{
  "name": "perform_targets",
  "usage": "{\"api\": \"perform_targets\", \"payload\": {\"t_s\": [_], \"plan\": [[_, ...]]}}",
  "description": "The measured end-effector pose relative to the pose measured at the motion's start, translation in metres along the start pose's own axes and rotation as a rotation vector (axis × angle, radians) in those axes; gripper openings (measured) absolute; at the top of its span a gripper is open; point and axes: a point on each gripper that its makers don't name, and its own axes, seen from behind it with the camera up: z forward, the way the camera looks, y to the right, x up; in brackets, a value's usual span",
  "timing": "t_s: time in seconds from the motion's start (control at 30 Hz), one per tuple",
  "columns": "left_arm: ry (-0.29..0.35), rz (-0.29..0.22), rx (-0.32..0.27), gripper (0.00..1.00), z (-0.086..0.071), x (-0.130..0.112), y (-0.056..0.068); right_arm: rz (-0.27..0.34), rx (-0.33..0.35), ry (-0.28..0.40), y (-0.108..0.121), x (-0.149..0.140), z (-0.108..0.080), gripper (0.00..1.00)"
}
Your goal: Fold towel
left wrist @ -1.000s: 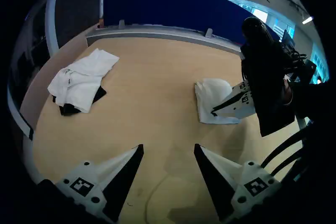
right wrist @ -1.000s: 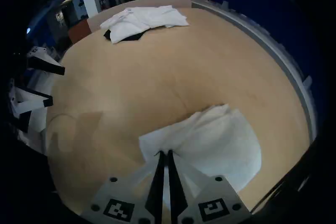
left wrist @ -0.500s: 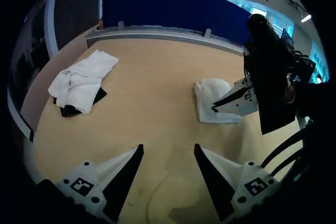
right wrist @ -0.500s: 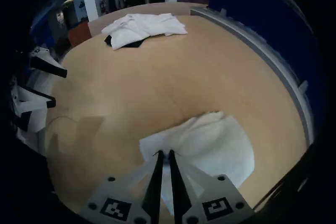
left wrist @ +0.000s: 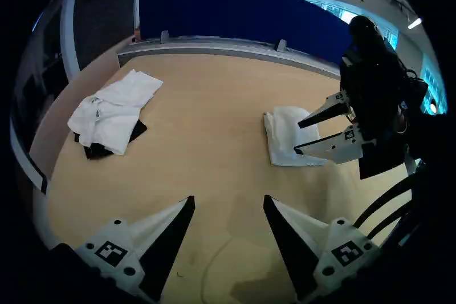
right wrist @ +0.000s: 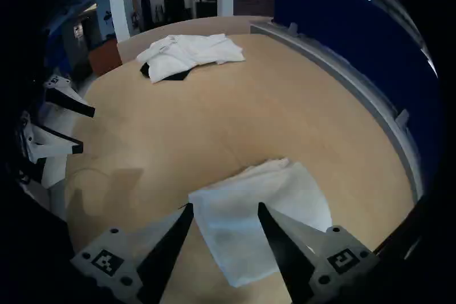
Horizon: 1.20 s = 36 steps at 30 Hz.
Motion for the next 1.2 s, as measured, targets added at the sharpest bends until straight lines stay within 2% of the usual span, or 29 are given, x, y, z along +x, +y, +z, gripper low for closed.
{"api": "perform_targets", "payload": {"t_s": [0.1, 0.37, 0.57, 0.9, 1.0, 1.2], "plan": [[0.000, 0.001, 0.003, 0.89, -0.002, -0.002, -0.002, 0.002, -0.017, 0.012, 0.001, -0.003, -0.008, 1.00], [-0.001, 0.002, 0.011, 0.89, -0.007, -0.009, -0.012, 0.045, -0.055, 0.020, 0.005, -0.021, -0.028, 1.00], [-0.011, 0.011, 0.031, 0.89, -0.017, -0.021, -0.029, 0.091, -0.076, 0.007, 0.010, -0.041, -0.036, 1.00], [-0.039, 0.004, 0.079, 0.89, -0.038, -0.047, -0.065, 0.134, -0.099, -0.032, 0.010, -0.074, -0.044, 1.00], [-0.043, -0.003, 0.086, 0.89, -0.041, -0.051, -0.069, 0.141, -0.103, -0.040, 0.010, -0.080, -0.042, 1.00], [-0.036, -0.003, 0.079, 0.89, -0.039, -0.048, -0.068, 0.147, -0.115, -0.054, 0.009, -0.086, -0.037, 1.00]]}}
